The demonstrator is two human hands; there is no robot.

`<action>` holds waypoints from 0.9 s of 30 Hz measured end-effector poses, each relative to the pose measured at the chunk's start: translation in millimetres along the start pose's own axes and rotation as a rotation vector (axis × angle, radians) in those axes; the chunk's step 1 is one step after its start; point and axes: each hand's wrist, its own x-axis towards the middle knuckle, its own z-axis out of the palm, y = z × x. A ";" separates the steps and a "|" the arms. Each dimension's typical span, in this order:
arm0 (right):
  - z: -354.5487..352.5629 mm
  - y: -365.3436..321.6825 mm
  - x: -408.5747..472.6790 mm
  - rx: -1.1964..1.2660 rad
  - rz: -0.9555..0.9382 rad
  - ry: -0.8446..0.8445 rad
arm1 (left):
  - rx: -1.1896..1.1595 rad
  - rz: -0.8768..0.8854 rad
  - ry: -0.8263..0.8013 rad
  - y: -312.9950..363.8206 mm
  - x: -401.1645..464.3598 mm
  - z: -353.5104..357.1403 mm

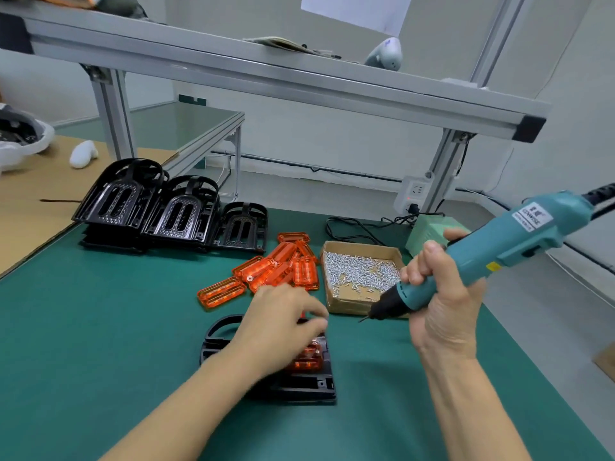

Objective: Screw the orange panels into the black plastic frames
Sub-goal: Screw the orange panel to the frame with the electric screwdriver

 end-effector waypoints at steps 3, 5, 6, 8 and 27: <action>-3.6 -3.8 -0.4 -0.014 -0.014 0.042 | -0.030 -0.077 0.004 2.3 39.5 6.1; -5.6 -6.2 -1.2 -0.018 -0.020 0.062 | -0.019 -0.114 -0.030 1.6 62.4 15.8; -6.8 -7.7 -1.7 -0.023 -0.021 0.069 | -0.015 -0.131 -0.047 1.1 72.1 21.0; -9.7 -10.7 -2.7 -0.037 -0.023 0.076 | 0.002 -0.162 -0.064 0.5 88.5 30.6; -24.2 -19.1 -6.5 -0.074 -0.029 0.072 | 0.635 -0.190 -0.237 9.4 139.5 62.6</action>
